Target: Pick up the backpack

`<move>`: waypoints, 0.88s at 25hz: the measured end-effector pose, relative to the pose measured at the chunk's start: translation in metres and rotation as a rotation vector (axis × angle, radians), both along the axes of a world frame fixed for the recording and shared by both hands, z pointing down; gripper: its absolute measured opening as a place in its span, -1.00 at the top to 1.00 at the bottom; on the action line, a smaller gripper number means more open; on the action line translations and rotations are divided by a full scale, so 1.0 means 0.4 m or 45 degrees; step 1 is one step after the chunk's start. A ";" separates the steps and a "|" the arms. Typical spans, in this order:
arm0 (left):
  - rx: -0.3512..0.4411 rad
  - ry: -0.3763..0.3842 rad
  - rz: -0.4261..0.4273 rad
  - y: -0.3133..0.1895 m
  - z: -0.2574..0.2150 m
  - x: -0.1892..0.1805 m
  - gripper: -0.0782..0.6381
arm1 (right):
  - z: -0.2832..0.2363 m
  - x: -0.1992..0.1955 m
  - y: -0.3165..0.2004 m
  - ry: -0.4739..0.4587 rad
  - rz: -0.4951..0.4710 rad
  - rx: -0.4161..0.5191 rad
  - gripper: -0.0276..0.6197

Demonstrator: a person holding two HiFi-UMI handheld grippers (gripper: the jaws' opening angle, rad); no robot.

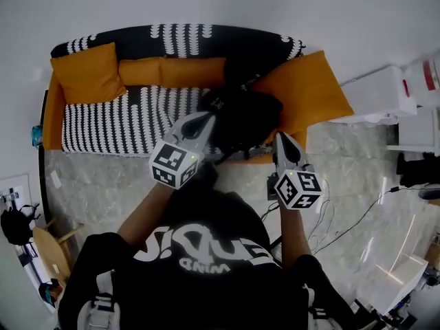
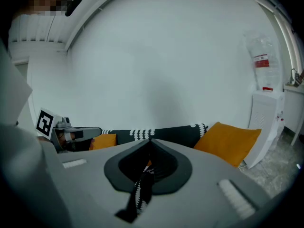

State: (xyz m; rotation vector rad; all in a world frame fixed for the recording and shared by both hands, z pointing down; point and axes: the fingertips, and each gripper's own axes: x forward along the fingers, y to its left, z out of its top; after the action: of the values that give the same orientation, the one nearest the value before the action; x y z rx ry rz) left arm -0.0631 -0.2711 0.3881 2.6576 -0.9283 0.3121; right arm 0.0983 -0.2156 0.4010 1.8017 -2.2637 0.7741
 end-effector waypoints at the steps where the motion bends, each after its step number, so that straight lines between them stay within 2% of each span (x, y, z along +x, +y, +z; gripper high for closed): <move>1: -0.004 0.002 0.016 -0.019 0.001 0.002 0.78 | -0.003 -0.002 -0.022 0.006 0.005 -0.002 0.91; 6: -0.008 0.001 0.088 -0.087 0.001 0.050 0.78 | -0.026 0.009 -0.104 0.015 0.010 0.011 0.91; 13: -0.004 0.002 0.079 -0.128 0.000 0.123 0.77 | -0.032 0.084 -0.145 -0.024 -0.006 0.057 0.91; 14: -0.020 0.006 0.069 -0.132 0.003 0.130 0.64 | -0.031 0.093 -0.148 -0.021 -0.013 0.057 0.87; 20: -0.062 -0.007 0.044 -0.165 0.034 0.186 0.08 | 0.005 0.159 -0.176 -0.050 -0.010 -0.019 0.15; 22: -0.082 -0.001 0.064 -0.172 0.053 0.207 -0.08 | 0.027 0.169 -0.189 -0.068 -0.029 -0.056 -0.02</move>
State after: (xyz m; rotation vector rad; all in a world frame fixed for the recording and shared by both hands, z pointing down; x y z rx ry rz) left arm 0.0197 -0.3399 0.4095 2.6250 -0.8381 0.3487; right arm 0.1658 -0.2913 0.4117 1.7534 -2.2770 0.8707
